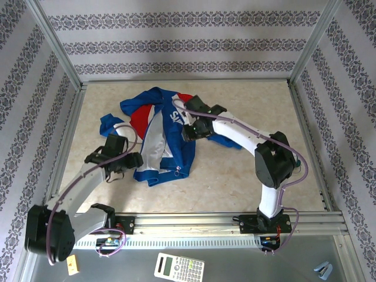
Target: Zip up the jacket
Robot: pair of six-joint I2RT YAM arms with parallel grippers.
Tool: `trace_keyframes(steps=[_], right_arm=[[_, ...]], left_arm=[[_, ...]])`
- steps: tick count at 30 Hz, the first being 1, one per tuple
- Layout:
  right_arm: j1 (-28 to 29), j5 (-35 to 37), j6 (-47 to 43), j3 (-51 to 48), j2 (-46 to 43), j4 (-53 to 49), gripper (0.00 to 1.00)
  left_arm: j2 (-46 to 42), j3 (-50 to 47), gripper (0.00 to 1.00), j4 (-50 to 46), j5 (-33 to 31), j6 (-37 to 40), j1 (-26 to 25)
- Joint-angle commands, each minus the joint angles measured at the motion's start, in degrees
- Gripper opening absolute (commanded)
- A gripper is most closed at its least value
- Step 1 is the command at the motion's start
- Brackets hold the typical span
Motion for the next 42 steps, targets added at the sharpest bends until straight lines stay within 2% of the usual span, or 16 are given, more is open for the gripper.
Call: trace_keyframes(steps=[1, 8, 19, 21, 27, 29, 37, 40, 42], right_arm=[[1.4, -2.9, 3.7, -3.8, -0.6, 4.0, 0.31], [4.3, -5.8, 5.9, -6.3, 1.5, 7.5, 0.31], [6.3, -7.9, 5.6, -3.4, 6.4, 8.3, 0.29], [6.3, -7.9, 5.5, -3.5, 6.9, 8.4, 0.29], [6.1, -7.5, 5.0, -4.9, 6.9, 8.7, 0.28], [5.8, -7.7, 5.1, -5.6, 6.7, 9.0, 0.28], [4.3, -8.1, 5.1, -6.8, 5.6, 9.5, 0.28], [3.7, -8.4, 5.1, -7.6, 4.9, 9.8, 0.28], [3.0, -9.7, 5.7, -8.5, 4.4, 10.5, 0.28]], left_arm=[[-4.7, -5.4, 0.57, -0.6, 1.6, -5.4, 0.3], [-5.1, -9.1, 0.55, 1.8, 4.6, -8.8, 0.2], [-2.4, -13.8, 0.47, 10.7, 8.3, -15.2, -2.3], [-2.8, -12.8, 0.40, 9.9, 8.1, -14.8, -2.4], [-5.2, -7.2, 0.03, 5.0, 5.7, -11.6, -2.6], [-5.0, -4.8, 0.00, 2.9, 3.8, -10.2, -3.4], [0.9, 4.8, 0.00, -2.1, -3.9, -7.8, -11.3], [4.3, 8.9, 0.00, -3.2, -6.8, -6.7, -15.5], [7.2, 12.8, 0.00, -3.1, -9.5, -4.5, -20.1]])
